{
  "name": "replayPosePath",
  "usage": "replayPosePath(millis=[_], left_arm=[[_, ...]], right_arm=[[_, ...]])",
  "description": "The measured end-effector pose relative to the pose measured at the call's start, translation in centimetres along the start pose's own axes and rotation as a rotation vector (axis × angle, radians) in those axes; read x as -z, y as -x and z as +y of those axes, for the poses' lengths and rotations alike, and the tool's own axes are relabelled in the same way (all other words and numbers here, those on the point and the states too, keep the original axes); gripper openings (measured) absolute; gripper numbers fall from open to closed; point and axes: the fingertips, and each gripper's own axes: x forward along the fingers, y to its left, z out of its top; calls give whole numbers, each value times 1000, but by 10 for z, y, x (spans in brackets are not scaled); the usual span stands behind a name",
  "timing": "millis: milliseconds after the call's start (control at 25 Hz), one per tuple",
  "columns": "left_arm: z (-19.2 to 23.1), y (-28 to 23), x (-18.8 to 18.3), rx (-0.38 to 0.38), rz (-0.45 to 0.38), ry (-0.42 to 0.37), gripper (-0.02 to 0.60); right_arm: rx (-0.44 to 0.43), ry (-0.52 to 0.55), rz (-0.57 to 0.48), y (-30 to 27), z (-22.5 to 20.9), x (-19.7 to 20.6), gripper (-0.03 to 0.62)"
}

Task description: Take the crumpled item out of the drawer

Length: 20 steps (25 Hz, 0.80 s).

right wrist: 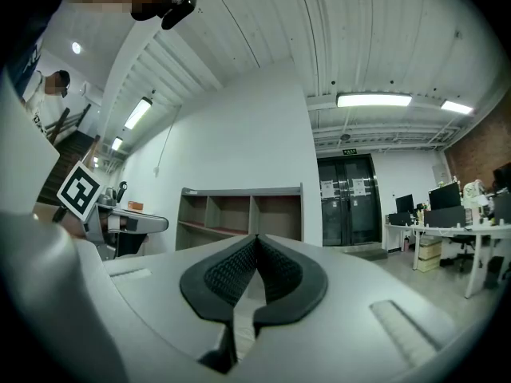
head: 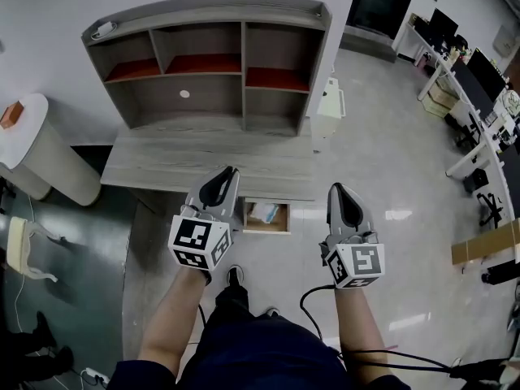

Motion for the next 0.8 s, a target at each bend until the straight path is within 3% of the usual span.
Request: replayPosePath(millis=[360,800], left_arm=[[65,-69,30,82,46,31,35],[74,-119,134,208,207,14,37]], right_arm=[[93,14,61,-73,-2,22,6],[181,22,163,-107,-13,60,6]])
